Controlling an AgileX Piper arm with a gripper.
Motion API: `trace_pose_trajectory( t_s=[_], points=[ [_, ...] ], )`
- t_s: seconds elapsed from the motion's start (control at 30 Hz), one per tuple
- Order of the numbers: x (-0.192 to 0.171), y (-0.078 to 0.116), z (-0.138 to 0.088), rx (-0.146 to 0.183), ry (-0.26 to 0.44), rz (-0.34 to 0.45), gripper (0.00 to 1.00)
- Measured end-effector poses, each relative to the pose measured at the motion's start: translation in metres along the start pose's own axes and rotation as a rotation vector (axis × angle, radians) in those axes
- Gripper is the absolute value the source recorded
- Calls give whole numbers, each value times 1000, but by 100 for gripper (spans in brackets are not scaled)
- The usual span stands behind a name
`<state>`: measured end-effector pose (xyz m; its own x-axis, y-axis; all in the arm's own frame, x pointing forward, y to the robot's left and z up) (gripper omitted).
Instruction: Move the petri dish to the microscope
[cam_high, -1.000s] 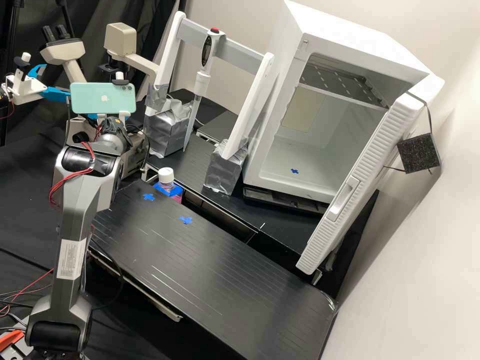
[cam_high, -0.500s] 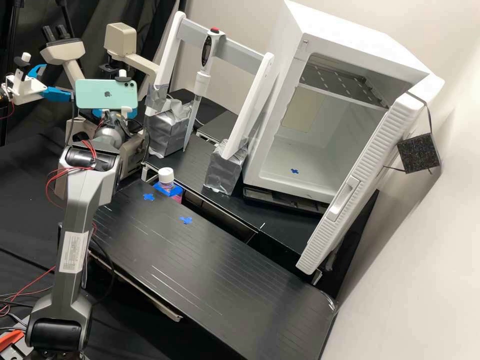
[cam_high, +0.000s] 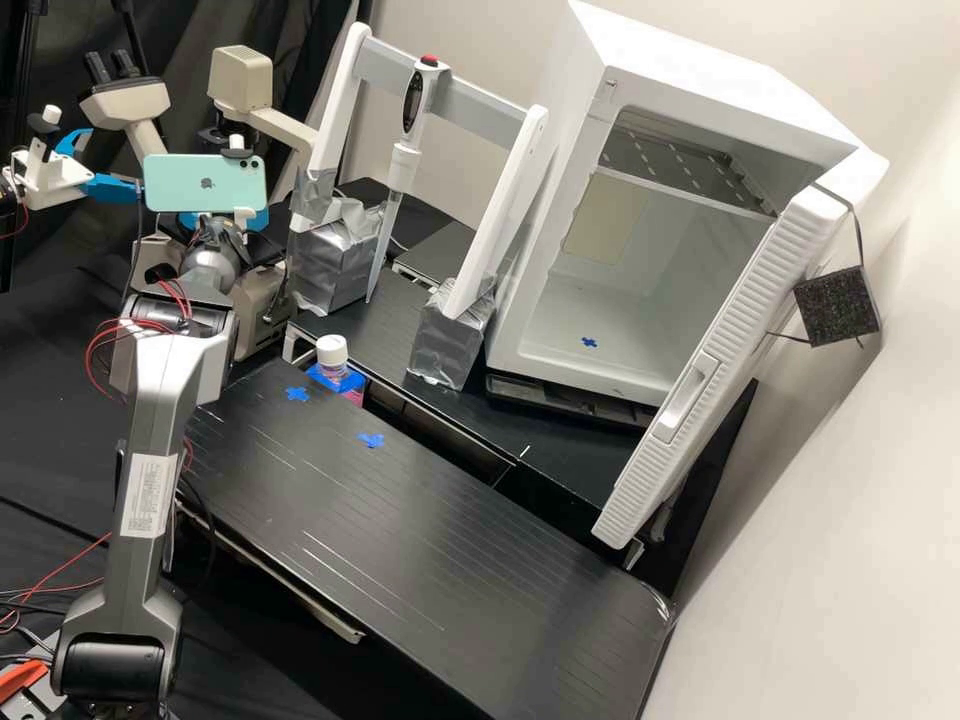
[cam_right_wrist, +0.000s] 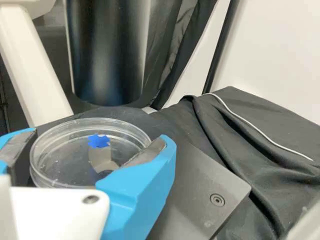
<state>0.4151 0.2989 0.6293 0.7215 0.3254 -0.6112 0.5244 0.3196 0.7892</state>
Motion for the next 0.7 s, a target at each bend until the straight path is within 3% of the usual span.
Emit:
trace_pose_trajectory(
  t_s=[0.13,0.17,0.7],
  points=[
    [2,0,1,0,-4,1,0],
    [2,-1,1,0,-5,0,100],
    [2,-1,3,-16,-20,-6,100]
  ],
)
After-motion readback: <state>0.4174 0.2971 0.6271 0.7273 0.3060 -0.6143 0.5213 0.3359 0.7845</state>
